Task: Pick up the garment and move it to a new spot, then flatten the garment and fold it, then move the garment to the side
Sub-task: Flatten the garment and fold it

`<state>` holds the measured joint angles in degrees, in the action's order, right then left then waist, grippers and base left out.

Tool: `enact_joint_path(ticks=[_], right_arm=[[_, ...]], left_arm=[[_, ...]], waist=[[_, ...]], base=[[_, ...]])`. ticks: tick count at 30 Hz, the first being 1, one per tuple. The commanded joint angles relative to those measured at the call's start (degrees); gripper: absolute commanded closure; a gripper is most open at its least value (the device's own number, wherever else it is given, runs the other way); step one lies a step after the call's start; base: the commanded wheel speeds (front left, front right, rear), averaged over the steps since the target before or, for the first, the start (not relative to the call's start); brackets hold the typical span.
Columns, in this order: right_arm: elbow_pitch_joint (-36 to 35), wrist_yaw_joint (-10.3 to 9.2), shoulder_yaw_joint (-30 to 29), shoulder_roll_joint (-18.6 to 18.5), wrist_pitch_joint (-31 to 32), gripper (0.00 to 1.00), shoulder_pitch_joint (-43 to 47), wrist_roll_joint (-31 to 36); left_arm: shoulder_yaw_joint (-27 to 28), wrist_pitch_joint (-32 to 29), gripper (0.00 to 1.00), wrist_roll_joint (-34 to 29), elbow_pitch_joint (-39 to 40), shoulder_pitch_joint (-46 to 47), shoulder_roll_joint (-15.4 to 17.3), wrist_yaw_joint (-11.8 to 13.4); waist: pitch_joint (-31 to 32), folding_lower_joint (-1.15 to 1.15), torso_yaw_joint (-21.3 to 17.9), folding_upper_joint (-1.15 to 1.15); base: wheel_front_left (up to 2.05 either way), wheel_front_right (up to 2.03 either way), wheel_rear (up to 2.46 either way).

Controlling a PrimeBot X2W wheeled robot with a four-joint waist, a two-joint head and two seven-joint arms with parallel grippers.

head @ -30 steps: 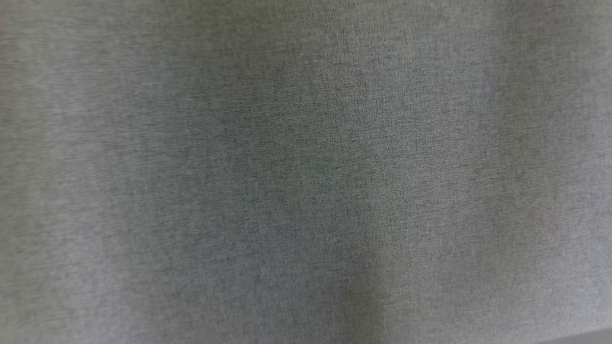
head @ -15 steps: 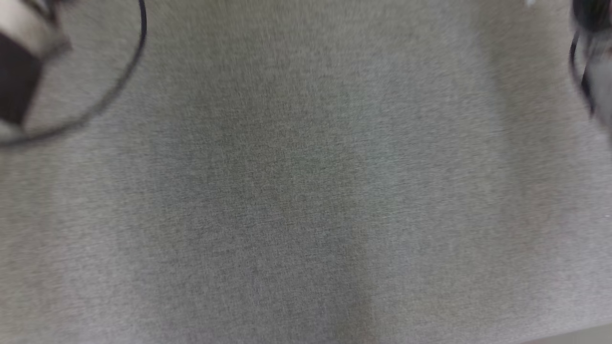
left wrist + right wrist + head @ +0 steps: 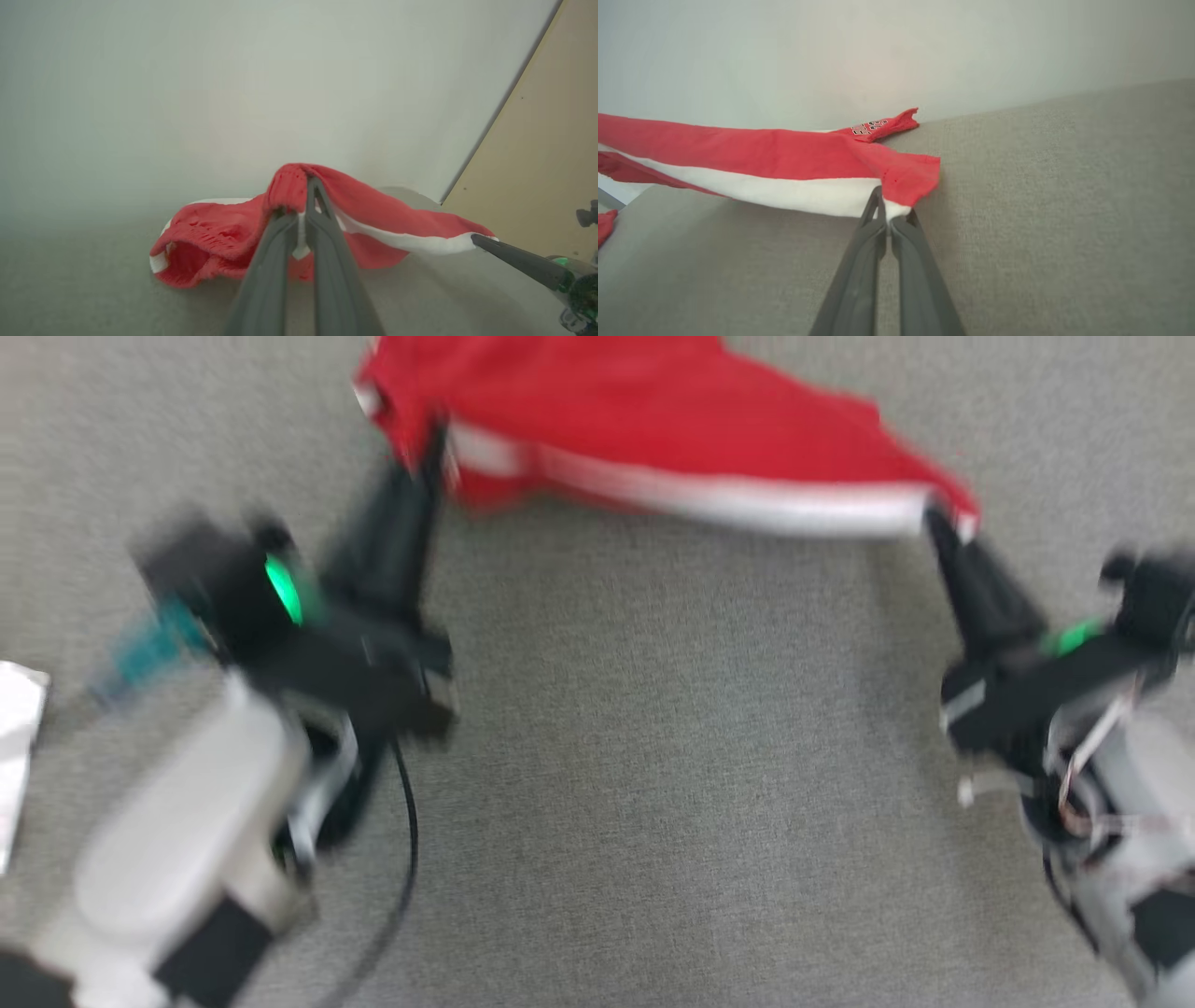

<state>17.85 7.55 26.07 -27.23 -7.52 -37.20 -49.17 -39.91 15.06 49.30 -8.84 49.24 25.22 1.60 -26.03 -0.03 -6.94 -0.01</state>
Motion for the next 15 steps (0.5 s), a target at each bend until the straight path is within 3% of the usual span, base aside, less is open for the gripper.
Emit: enact_joint_path(ticks=[1,7,15], right_arm=[[-1.2,-0.14,-0.9,-0.1,0.3,1.0,3.3,0.7],[-5.4,-0.14,-4.7,1.0,2.7,1.0,14.0,2.6],[-12.5,-0.14,-12.1,3.0,8.0,1.0,30.6,6.1]], left_arm=[[-0.5,0.2,1.0,-0.7,0.7,-3.6,0.5,0.5],[-1.0,0.2,1.0,-2.7,3.5,-14.9,1.2,0.9],[0.5,0.2,1.0,-5.5,4.7,-30.1,0.0,-0.6]], waist=[[4.0,0.03,1.3,0.01],[6.4,0.03,1.1,0.01],[10.7,0.03,2.2,0.01]], base=[[0.0,0.0,0.0],[0.0,0.0,0.0],[0.0,0.0,0.0]])
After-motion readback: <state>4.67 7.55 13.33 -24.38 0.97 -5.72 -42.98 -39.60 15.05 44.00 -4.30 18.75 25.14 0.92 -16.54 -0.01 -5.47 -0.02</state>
